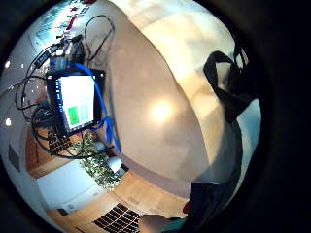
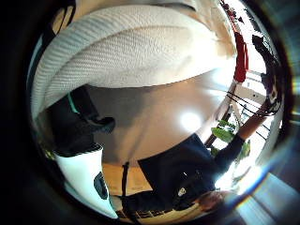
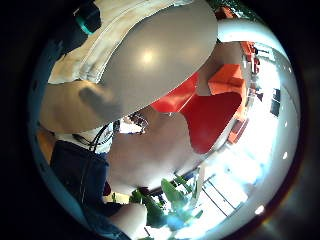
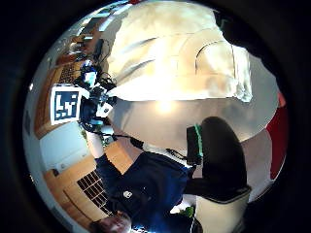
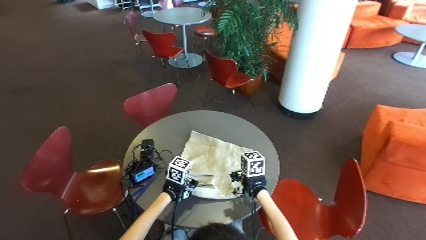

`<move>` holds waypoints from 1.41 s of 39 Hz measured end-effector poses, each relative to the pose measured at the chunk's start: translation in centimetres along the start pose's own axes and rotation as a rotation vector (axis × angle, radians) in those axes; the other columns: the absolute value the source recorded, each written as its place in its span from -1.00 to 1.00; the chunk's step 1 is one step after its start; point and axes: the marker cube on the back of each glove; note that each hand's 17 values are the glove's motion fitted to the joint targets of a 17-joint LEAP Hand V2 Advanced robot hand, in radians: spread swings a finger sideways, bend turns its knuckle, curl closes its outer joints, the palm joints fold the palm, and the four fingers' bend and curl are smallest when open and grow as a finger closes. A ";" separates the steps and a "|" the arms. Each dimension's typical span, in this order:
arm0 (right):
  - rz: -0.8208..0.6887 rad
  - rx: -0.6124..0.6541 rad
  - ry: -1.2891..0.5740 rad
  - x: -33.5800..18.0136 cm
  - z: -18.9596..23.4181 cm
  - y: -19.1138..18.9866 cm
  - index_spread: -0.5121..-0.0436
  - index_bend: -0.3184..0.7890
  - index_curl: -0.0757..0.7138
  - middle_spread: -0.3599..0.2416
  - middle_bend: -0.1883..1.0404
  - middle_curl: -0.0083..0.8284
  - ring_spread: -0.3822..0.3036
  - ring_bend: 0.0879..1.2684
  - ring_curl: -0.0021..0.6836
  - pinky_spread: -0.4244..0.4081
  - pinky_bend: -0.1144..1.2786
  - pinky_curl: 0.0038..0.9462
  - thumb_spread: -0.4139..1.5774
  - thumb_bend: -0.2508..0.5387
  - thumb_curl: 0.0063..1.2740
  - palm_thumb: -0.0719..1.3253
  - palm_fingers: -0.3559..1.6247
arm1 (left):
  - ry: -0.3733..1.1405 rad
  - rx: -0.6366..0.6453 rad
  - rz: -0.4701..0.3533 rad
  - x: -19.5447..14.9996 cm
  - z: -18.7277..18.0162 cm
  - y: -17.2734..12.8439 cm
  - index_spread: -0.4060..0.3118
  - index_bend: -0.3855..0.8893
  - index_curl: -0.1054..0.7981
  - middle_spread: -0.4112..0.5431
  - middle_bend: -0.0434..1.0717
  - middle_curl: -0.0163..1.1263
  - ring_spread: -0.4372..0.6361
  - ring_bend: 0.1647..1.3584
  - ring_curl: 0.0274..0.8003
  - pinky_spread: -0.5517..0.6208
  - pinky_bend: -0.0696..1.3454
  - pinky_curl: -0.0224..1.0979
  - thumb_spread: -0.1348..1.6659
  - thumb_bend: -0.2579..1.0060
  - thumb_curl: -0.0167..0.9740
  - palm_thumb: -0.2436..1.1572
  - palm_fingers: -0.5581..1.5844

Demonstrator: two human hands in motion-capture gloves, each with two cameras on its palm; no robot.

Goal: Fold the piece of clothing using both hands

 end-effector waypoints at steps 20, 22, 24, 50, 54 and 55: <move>0.100 -0.011 0.130 -2.1 1.8 3.2 -0.05 -0.13 -0.05 -0.06 -0.45 -0.14 -0.09 -0.51 0.02 0.14 -0.31 -0.26 0.59 -0.32 -0.38 0.14 -0.16 | 0.118 0.095 0.018 -1.9 -2.9 -2.1 -0.62 -0.04 0.33 -0.66 -0.31 -0.09 -0.76 -0.65 0.00 -0.64 -0.18 -0.21 0.03 -0.58 0.35 0.56 0.64; 0.097 -0.055 0.083 -2.3 2.4 3.1 -0.04 -0.13 -0.04 -0.07 -0.44 -0.14 -0.08 -0.51 0.02 0.15 -0.31 -0.26 0.58 -0.35 -0.37 0.15 -0.16 | 0.124 0.096 0.020 -2.0 -3.0 -2.0 -0.63 -0.04 0.34 -0.67 -0.31 -0.07 -0.76 -0.65 0.01 -0.64 -0.18 -0.20 0.04 -0.59 0.37 0.56 0.63; 0.078 -0.039 0.052 -2.3 2.7 2.6 -0.03 -0.14 -0.03 -0.07 -0.44 -0.15 -0.07 -0.51 0.03 0.15 -0.30 -0.26 0.57 -0.36 -0.37 0.16 -0.16 | 0.134 0.096 0.022 -2.1 -3.2 -1.9 -0.64 -0.05 0.36 -0.67 -0.31 -0.06 -0.77 -0.65 0.02 -0.64 -0.18 -0.19 0.04 -0.60 0.40 0.56 0.63; -0.244 0.324 0.202 -1.7 6.8 3.5 0.03 -0.12 0.11 -0.55 -0.29 0.08 -0.61 -0.29 0.28 -0.71 -0.10 -0.17 0.13 -0.39 -0.05 0.61 0.58 | 0.357 -0.075 0.267 0.7 0.9 9.5 -0.71 -0.07 0.55 -0.72 -0.30 0.07 -0.81 -0.57 0.12 -0.65 -0.17 -0.13 0.00 -0.62 0.63 0.54 0.71; -0.295 0.291 0.237 -2.4 4.6 8.6 0.03 -0.12 0.15 -0.60 -0.28 0.11 -0.63 -0.29 0.30 -0.74 -0.11 -0.18 0.05 -0.42 0.00 0.61 0.59 | 0.399 -0.086 0.364 1.2 -1.5 12.8 -0.75 -0.03 0.59 -0.73 -0.24 0.10 -0.82 -0.52 0.15 -0.66 -0.14 -0.10 -0.05 -0.62 0.67 0.52 0.74; -0.297 0.294 0.244 -2.4 3.8 9.3 0.03 -0.12 0.16 -0.61 -0.27 0.12 -0.64 -0.30 0.30 -0.75 -0.11 -0.18 0.03 -0.42 0.00 0.62 0.59 | 0.401 -0.075 0.377 1.2 -2.4 13.2 -0.76 -0.03 0.60 -0.74 -0.23 0.11 -0.83 -0.50 0.16 -0.66 -0.13 -0.10 -0.05 -0.62 0.68 0.52 0.74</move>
